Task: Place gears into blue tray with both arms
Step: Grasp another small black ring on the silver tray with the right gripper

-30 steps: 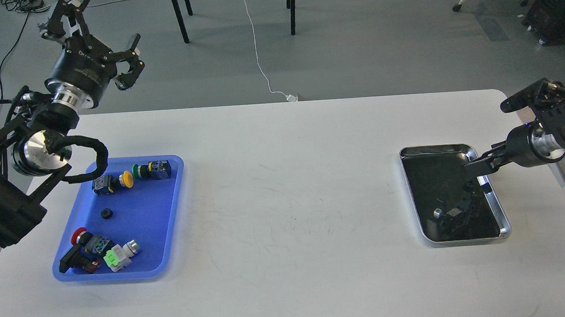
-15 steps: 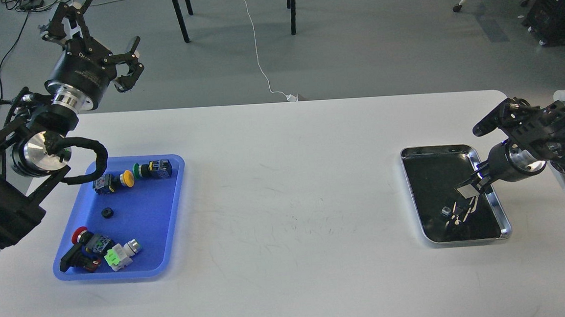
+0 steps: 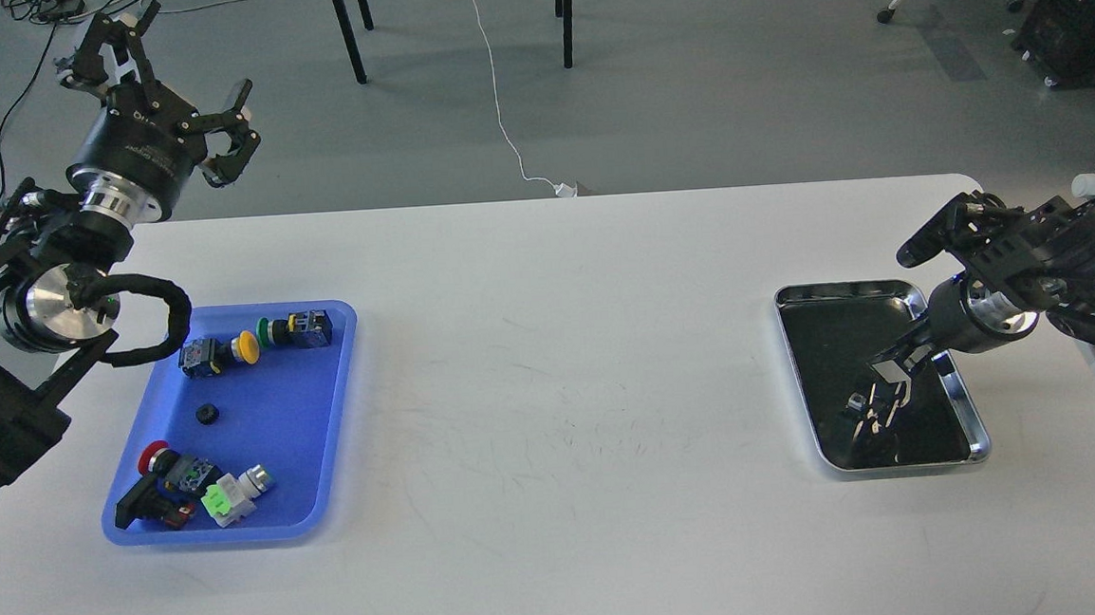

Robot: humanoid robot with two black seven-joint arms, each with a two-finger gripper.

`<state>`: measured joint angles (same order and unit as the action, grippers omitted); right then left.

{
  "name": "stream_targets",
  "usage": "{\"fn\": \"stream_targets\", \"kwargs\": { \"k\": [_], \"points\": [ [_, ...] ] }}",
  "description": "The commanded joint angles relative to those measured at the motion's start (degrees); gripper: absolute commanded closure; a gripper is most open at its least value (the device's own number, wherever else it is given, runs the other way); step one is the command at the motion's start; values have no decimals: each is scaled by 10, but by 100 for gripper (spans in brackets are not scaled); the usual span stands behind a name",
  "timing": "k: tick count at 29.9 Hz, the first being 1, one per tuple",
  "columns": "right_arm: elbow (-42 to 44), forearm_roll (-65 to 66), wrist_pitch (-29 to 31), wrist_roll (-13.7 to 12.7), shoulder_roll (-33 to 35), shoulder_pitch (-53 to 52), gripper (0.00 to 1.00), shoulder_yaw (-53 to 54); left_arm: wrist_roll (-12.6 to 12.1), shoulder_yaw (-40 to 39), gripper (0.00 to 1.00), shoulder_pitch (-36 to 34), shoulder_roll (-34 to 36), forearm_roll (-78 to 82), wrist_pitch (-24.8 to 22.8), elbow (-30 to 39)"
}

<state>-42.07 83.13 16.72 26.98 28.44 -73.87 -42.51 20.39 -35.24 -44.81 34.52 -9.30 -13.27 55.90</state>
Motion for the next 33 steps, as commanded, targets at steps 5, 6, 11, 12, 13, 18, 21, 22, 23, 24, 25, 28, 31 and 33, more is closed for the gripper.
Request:
{"fn": "stream_targets", "kwargs": {
  "k": [5,6,11,12,13,18,21,22,23,24,25,28,31,33],
  "points": [
    [1,0,-1,-2,0,5,41,-1,0,0,2,1,4,0,-2,0],
    [2,0,-1,-2,1,6,41,-1,0,0,2,1,4,0,-2,0],
    [3,0,-1,-3,4,8,41,-2,0,0,2,1,4,0,-2,0],
    [4,0,-1,-3,4,9,41,-2,0,0,2,1,3,0,-2,0],
    [4,0,-1,-3,4,9,41,-2,0,0,2,1,4,0,-2,0],
    [11,-1,-2,-3,4,20,41,-1,1,1,2,1,3,1,-2,0],
    [11,-1,-7,-3,3,28,42,4,1,0,2,1,4,1,-2,0],
    [11,-1,-11,-3,3,28,43,4,1,0,2,1,4,1,-2,0],
    [11,-1,-13,-3,3,28,44,4,1,1,2,1,4,1,-2,0],
    [10,-1,-13,-3,3,28,48,4,1,1,2,1,5,1,-2,0],
    [10,-1,-13,-3,3,28,53,4,1,1,2,1,5,1,-2,0],
    [10,-1,-13,-3,3,28,72,2,1,1,2,1,5,1,-1,0],
    [10,-1,-14,-3,5,28,79,3,1,1,2,1,5,1,-1,0],
    [9,-1,-15,-3,6,28,79,3,1,0,2,1,5,1,-1,0]
  ]
}}
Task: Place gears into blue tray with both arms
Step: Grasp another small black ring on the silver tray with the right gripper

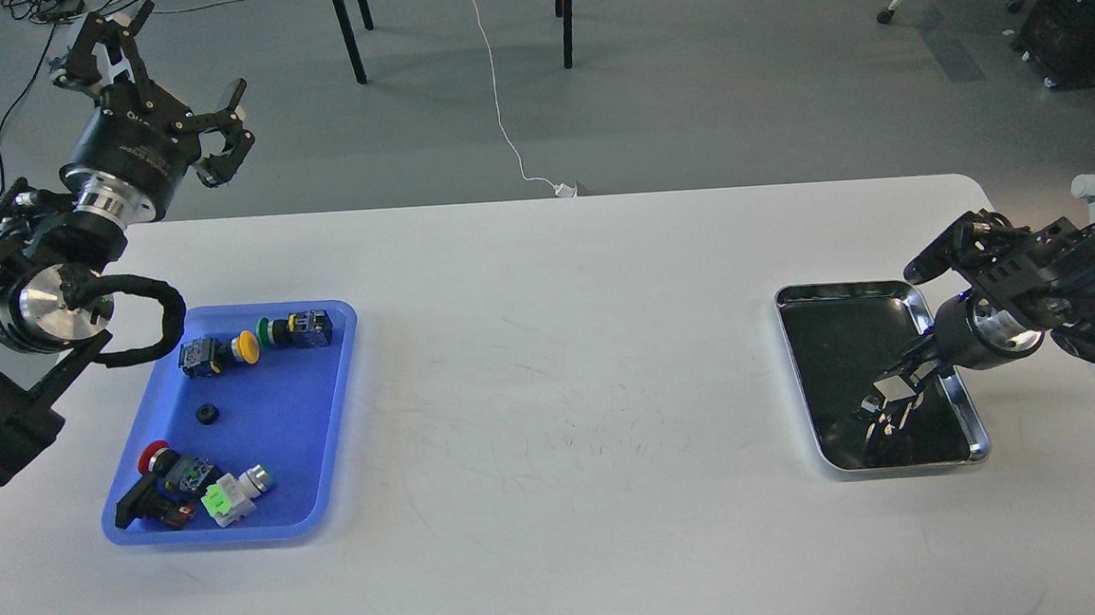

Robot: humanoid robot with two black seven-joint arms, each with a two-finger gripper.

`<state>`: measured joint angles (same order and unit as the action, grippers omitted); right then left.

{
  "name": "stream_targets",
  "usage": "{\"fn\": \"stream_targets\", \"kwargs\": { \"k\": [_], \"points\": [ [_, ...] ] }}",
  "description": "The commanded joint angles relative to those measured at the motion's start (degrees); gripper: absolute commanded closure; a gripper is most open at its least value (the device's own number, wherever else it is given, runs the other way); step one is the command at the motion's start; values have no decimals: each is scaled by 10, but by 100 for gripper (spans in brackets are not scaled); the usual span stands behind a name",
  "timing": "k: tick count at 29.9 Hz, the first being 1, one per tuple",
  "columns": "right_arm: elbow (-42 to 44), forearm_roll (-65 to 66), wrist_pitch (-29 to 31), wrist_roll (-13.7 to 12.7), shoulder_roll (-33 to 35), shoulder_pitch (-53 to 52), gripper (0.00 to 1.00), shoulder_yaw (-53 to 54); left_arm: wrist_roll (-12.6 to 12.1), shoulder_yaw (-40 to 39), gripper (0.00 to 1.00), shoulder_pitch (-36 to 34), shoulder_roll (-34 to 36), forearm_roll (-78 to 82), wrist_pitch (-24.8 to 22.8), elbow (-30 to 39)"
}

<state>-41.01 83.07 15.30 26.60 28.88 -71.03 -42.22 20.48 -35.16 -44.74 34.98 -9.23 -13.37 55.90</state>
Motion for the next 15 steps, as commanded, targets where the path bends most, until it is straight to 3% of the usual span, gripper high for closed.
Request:
{"fn": "stream_targets", "kwargs": {
  "k": [1,15],
  "points": [
    [-4,0,-2,1,2,-1,79,0,0,-1,2,0,1,-1,0,0],
    [-47,-11,-1,5,31,-31,80,10,0,-1,2,0,8,0,-1,0]
  ]
}}
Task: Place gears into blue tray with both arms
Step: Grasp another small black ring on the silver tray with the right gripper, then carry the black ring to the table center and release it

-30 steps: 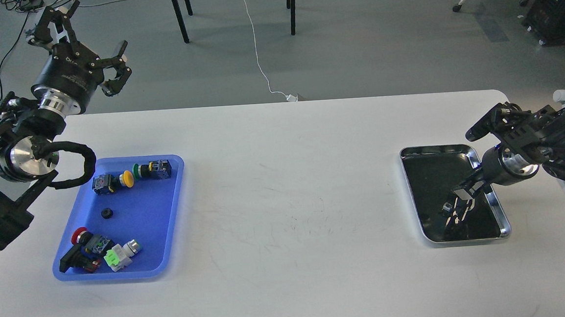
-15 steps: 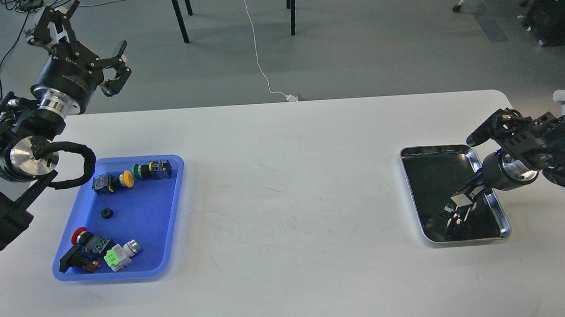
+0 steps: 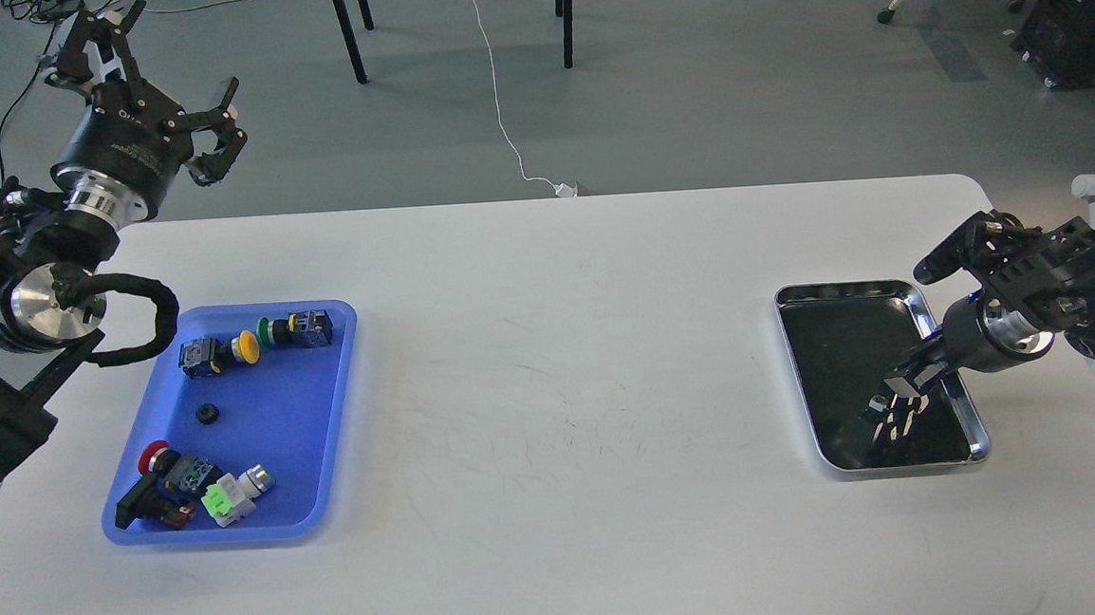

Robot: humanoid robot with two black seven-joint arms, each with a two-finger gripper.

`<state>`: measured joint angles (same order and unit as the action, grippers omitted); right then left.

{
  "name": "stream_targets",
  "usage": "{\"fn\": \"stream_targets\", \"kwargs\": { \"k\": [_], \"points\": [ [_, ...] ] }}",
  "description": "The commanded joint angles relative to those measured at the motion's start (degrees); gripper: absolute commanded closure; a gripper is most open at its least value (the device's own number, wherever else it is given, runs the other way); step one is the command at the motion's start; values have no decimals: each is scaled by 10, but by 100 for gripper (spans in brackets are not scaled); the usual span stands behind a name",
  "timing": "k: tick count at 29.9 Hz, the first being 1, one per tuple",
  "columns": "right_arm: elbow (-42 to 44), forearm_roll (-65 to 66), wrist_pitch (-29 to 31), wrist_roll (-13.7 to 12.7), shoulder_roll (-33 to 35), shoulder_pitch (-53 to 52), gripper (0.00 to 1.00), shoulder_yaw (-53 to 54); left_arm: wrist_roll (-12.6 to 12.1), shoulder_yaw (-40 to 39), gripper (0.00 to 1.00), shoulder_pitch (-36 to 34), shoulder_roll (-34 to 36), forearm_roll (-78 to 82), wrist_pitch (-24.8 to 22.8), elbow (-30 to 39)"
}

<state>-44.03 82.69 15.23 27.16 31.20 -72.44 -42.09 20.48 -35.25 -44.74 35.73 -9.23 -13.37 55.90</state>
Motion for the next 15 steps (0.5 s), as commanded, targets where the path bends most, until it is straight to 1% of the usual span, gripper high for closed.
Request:
{"fn": "stream_targets", "kwargs": {
  "k": [1,5,9,11,15],
  "points": [
    [-27,-9,2,-1,12,-25,80,16,0,0,2,0,0,0,-1,0],
    [-82,-45,8,-3,22,-71,80,32,0,1,2,0,0,0,-1,0],
    [-111,-52,7,-3,10,-92,80,36,-1,2,2,0,-1,0,1,0],
    [-113,-58,3,-3,-14,-94,80,37,-1,2,2,0,-1,0,1,0],
    [-112,-123,7,-7,-68,-94,80,37,-2,4,2,-1,-1,0,1,2]
  ]
}}
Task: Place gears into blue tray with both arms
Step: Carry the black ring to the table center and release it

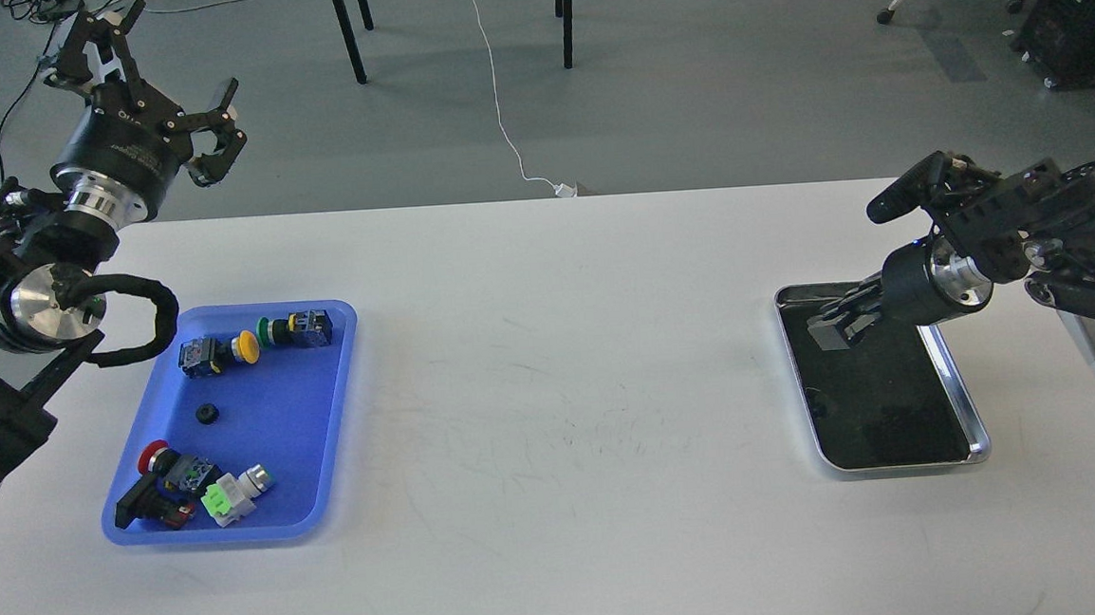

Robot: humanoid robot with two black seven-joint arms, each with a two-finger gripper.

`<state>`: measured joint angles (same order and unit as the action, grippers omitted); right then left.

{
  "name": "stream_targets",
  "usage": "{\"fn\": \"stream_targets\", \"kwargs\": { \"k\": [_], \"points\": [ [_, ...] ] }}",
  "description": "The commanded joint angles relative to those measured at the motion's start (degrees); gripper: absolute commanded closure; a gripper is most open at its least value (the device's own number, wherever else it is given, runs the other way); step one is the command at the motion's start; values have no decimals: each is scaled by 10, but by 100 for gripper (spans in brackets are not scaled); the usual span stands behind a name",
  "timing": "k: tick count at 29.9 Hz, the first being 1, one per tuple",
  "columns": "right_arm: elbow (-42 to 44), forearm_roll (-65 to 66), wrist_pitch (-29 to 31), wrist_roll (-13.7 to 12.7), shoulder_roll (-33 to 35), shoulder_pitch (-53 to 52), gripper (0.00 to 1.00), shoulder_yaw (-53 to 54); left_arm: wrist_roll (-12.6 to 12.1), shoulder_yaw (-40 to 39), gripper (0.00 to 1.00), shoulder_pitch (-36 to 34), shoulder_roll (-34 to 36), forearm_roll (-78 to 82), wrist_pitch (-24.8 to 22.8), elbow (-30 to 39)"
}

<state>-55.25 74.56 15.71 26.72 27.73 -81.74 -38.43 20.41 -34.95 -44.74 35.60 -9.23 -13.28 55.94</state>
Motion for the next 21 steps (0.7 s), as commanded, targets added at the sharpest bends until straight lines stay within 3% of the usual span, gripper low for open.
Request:
{"fn": "stream_targets", "kwargs": {
  "k": [1,14,21],
  "points": [
    [2,-55,2,-3,-49,-1,80,0,-1,1,2,-1,1,0,0,1],
    [115,-171,-3,-3,-276,27,80,0,-2,3,2,0,9,1,-1,1],
    [162,-172,-2,-3,-277,49,80,-9,-2,2,2,0,25,1,-3,3]
  ]
}}
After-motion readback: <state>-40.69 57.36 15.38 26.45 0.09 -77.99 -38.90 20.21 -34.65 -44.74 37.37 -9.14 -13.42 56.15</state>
